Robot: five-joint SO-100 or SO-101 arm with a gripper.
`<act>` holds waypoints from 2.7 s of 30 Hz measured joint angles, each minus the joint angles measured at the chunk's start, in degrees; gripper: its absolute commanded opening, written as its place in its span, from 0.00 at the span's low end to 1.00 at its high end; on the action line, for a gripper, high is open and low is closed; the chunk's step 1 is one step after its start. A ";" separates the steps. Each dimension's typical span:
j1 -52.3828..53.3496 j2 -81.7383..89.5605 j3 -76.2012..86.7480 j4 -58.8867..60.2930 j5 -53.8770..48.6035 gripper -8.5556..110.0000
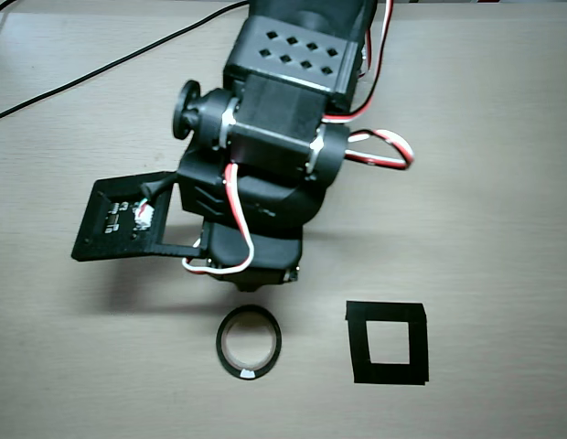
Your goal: Grasp a tape and put it in the target area.
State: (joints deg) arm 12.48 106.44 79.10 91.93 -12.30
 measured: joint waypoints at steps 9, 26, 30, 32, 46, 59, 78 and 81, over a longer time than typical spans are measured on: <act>-0.97 0.09 1.32 3.87 -9.49 0.12; -2.64 0.53 1.67 4.13 -10.55 0.14; -2.64 0.53 1.76 4.13 -10.55 0.14; -2.55 0.53 1.76 4.13 -10.55 0.15; -5.01 1.49 4.04 2.46 -11.95 0.16; -3.16 -4.75 9.76 -6.68 -16.96 0.25; 1.85 -32.52 -3.43 -15.29 -22.59 0.22; 2.11 -34.37 -4.13 -16.00 -23.03 0.22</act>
State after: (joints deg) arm 14.59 72.07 74.97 75.94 -35.33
